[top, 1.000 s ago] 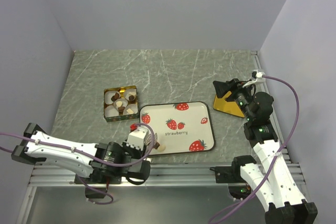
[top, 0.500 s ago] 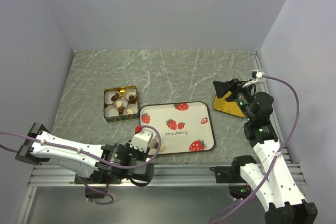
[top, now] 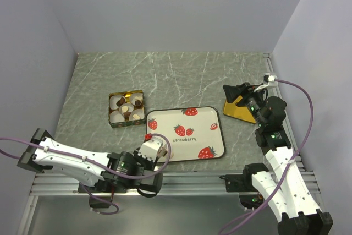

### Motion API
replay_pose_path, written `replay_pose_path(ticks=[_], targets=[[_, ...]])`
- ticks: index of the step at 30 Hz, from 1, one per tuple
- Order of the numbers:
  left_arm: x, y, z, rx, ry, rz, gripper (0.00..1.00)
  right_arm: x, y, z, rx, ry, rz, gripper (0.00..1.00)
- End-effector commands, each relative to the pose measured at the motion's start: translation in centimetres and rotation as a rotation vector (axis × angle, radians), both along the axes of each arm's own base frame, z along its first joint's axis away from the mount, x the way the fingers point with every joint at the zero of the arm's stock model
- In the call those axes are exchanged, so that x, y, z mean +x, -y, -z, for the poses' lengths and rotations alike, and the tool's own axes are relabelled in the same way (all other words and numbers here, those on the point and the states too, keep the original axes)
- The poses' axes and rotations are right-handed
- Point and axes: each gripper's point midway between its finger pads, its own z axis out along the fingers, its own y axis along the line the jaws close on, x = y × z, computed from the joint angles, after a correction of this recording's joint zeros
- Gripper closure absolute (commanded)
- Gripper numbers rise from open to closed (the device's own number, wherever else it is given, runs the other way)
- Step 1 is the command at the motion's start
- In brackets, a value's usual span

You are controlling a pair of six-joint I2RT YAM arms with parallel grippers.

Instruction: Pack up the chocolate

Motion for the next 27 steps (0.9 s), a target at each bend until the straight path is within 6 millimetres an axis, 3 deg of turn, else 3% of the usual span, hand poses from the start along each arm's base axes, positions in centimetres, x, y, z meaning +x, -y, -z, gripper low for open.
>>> replay_pose_path(ticks=[1, 15, 27], targets=[[-0.43, 0.54, -0.87, -0.003, -0.002, 0.023, 0.59, -0.2, -0.1, -2.92, -0.003, 0.079, -0.004, 0.24], [-0.78, 0.71, -1.56, 0.0, 0.004, 0.041, 0.59, -0.23, -0.05, -3.0, -0.003, 0.08, -0.003, 0.24], [-1.08, 0.6, -0.83, 0.013, -0.011, 0.056, 0.59, -0.28, -0.17, -3.0, -0.002, 0.08, -0.009, 0.24]])
